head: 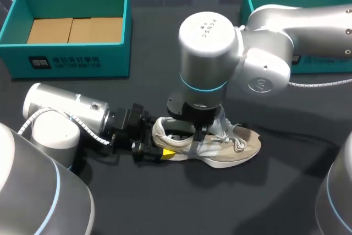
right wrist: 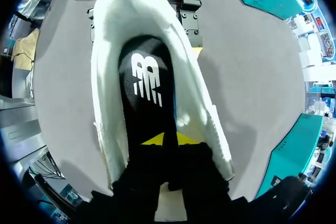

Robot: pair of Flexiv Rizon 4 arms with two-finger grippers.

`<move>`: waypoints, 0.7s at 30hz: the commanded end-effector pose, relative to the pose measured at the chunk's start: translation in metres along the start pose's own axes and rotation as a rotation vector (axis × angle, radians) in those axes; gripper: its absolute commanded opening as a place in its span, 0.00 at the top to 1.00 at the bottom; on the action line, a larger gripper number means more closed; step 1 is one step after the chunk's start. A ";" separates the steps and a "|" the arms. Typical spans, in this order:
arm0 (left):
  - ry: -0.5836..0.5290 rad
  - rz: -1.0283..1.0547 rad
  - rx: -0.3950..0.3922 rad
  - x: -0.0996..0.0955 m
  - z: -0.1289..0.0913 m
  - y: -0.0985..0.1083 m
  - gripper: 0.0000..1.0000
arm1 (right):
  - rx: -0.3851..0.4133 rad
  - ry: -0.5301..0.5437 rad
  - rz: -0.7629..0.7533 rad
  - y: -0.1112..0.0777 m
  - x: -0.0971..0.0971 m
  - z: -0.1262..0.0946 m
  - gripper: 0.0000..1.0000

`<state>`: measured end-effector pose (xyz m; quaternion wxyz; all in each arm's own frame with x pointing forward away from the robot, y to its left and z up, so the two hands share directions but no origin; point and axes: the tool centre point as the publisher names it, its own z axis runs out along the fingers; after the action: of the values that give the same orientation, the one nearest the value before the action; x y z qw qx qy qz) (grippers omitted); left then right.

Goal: Take the shoe out of the shoebox, open the shoe tongue, remove and reinsert the insole, then place the shoe into the shoebox

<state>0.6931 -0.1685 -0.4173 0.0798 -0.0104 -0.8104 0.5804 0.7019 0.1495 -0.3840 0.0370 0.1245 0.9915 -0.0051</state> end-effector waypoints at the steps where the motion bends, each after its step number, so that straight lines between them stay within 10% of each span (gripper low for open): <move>1: 0.000 0.000 0.000 0.000 0.001 0.001 1.00 | -0.014 0.028 0.000 -0.003 -0.004 0.009 0.79; 21: 0.000 0.000 0.000 0.000 0.001 0.001 1.00 | -0.032 0.125 -0.011 -0.006 0.005 0.026 0.64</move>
<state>0.6931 -0.1685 -0.4174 0.0798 -0.0103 -0.8104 0.5803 0.6934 0.1454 -0.4010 -0.0161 0.1195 0.9926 0.0154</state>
